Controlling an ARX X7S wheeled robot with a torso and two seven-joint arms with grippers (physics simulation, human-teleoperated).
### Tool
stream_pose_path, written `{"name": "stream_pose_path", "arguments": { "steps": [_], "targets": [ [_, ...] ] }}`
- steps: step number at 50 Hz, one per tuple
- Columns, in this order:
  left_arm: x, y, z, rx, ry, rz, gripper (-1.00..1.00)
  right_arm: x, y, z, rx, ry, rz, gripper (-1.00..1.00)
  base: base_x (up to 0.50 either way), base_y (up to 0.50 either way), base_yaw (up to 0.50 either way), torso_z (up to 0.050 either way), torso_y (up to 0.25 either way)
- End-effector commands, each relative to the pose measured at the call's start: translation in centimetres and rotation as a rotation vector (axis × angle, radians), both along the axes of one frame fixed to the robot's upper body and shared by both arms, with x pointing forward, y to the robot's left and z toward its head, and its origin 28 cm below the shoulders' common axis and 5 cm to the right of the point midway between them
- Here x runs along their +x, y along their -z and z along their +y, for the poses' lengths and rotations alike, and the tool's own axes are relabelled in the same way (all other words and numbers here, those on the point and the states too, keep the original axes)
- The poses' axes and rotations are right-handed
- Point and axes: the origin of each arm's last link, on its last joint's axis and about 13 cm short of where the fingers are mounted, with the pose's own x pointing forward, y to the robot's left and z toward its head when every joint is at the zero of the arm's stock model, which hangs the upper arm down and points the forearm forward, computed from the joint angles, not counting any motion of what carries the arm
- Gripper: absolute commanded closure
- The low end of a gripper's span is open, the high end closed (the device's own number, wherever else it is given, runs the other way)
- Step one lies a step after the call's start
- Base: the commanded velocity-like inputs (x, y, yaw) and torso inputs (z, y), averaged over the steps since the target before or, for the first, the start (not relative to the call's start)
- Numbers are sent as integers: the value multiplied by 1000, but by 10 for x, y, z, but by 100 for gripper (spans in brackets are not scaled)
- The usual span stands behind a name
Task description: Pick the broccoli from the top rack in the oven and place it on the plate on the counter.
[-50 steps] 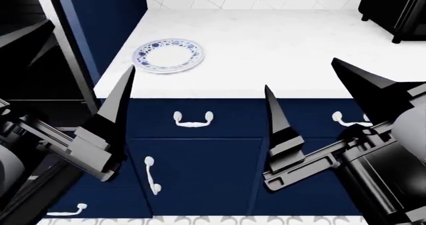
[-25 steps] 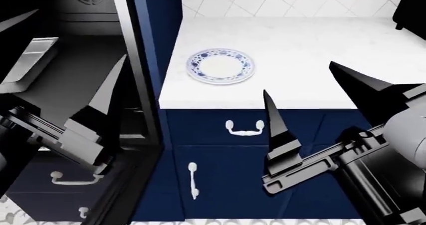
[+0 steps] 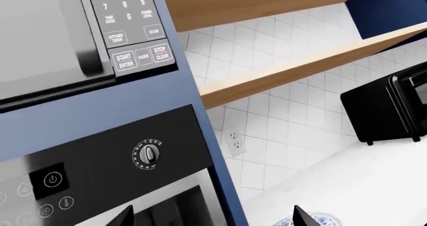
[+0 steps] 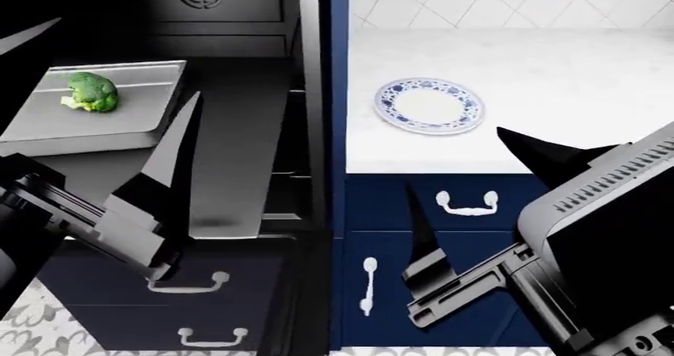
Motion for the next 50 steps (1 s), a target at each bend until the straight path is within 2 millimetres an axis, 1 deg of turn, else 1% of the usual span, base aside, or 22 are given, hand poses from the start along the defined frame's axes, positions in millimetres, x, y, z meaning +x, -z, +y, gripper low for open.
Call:
{"name": "stream_pose_path", "arguments": {
  "steps": [1, 28, 42, 44, 47, 48, 50],
  "targets": [
    [0, 0, 0, 3, 3, -4, -100, 0, 1, -1, -28, 7, 8, -100, -1, 500, 0, 50, 0],
    [1, 3, 0, -3, 0, 13, -100, 1, 2, 0, -21, -3, 5, -100, -1, 500, 0, 50, 0],
    [1, 0, 0, 3, -10, -3, -100, 1, 1, 0, -23, -5, -2, -100, -1, 500, 0, 1, 0],
    [-2, 1, 0, 35, 20, -53, -100, 1, 1, 1, -25, -6, -4, -100, -1, 500, 0, 45, 0],
    [0, 1, 0, 14, 10, -42, -100, 1, 1, 1, -26, -8, -3, -100, -1, 500, 0, 50, 0],
    [2, 2, 0, 13, -36, -8, -100, 1, 1, 1, -25, -6, -4, -100, -1, 500, 0, 14, 0],
    [0, 2, 0, 14, -18, -31, -100, 1, 1, 1, -27, -9, -3, -100, -1, 500, 0, 0, 0]
  ]
}}
